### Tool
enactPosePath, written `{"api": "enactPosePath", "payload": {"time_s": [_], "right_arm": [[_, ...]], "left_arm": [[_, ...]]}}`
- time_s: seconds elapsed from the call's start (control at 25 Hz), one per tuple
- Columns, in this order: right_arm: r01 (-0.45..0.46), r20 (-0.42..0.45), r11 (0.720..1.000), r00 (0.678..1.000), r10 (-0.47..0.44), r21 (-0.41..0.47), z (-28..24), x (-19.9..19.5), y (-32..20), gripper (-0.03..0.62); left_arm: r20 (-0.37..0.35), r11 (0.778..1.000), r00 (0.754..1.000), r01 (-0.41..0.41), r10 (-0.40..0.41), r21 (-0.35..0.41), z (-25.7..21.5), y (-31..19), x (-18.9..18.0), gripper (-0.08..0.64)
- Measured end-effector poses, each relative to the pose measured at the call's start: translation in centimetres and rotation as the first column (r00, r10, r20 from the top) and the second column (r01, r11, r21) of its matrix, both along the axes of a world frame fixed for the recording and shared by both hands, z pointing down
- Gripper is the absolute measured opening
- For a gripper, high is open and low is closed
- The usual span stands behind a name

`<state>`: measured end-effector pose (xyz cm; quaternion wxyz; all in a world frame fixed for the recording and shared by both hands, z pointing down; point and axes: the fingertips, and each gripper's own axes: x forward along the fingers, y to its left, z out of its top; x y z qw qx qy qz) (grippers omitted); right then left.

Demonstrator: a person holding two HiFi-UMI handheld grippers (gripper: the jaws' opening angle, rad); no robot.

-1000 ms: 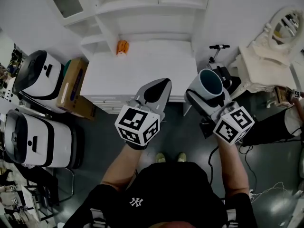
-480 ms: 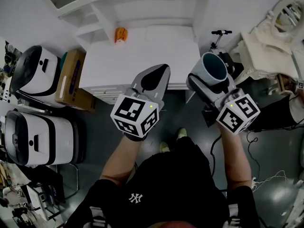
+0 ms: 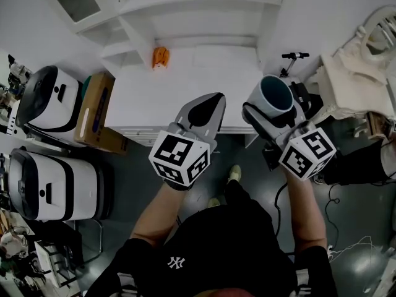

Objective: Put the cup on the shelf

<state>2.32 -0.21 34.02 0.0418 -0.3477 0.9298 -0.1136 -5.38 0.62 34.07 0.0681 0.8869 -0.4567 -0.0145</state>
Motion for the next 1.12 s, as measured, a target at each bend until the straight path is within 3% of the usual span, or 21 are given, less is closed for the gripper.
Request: {"api": "enactPosePath", "payload": {"time_s": [0.76,1.12], "right_arm": [[0.078,-0.051,0.997,0.996,-0.077,0.018,-2.6,2.9,-18.6,0.392],[0.088,-0.056,0.995,0.995,-0.086,0.035,-4.6,1.4,-25.0,0.391]], "left_arm": [[0.030,0.997,0.997,0.075,-0.076,0.017,-1.6,-17.3,4.4,0.002],[0.030,0.995,0.995,0.095,-0.096,0.023,-2.3,-23.2,3.7,0.001]]}}
